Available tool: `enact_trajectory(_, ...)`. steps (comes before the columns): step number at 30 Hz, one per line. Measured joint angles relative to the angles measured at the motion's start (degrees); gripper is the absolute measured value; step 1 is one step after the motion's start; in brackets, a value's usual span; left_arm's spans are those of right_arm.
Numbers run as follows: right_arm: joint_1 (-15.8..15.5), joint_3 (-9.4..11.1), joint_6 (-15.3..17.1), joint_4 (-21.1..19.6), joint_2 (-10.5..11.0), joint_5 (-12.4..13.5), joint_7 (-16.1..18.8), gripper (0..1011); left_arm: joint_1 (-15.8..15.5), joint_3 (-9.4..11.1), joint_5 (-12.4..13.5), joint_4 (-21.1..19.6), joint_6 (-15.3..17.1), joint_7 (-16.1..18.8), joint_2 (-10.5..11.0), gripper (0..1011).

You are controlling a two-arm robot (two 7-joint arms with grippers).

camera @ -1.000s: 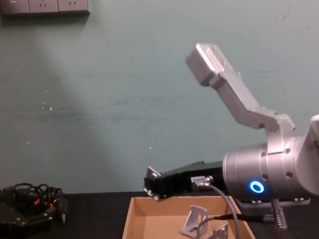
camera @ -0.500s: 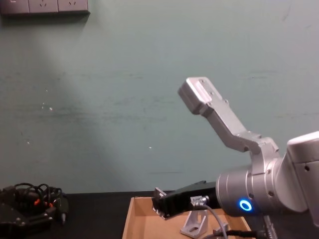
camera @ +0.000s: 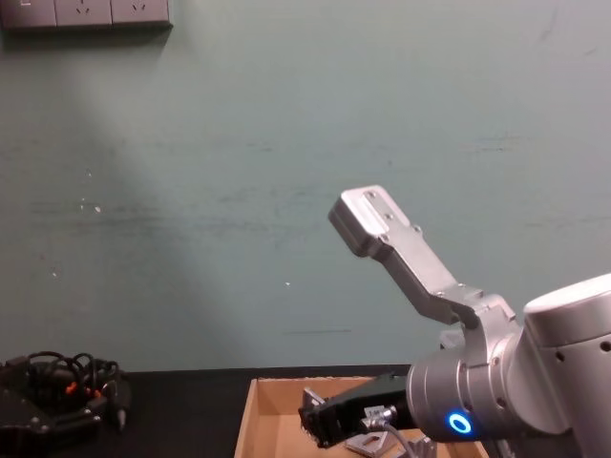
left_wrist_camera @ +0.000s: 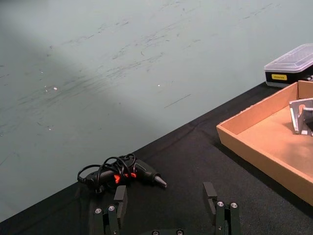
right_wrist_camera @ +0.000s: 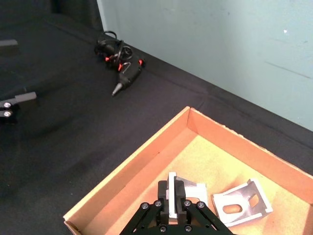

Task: Use one hand to pick up the angle iron from the table and place it into the box.

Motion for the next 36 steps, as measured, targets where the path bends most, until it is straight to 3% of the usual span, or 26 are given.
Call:
enact_trajectory(11,0.9,0.1,1.4,3.2,-1.5,-1.5,0.5,87,0.0,0.0,0.0,0.0,0.0,0.0,0.0,1011)
enact_trajectory(20,0.9,0.1,1.4,3.1,-1.5,-1.5,0.6,95,0.0,0.0,0.0,0.0,0.0,0.0,0.0,1011)
enact_trajectory(27,0.8,0.1,1.4,2.9,-1.4,-1.4,0.6,255,0.0,0.0,0.0,0.0,0.0,0.0,0.0,1011)
enact_trajectory(36,0.8,0.1,1.3,2.9,-1.4,-1.4,0.6,537,0.0,0.0,0.0,0.0,0.0,0.0,0.0,1011)
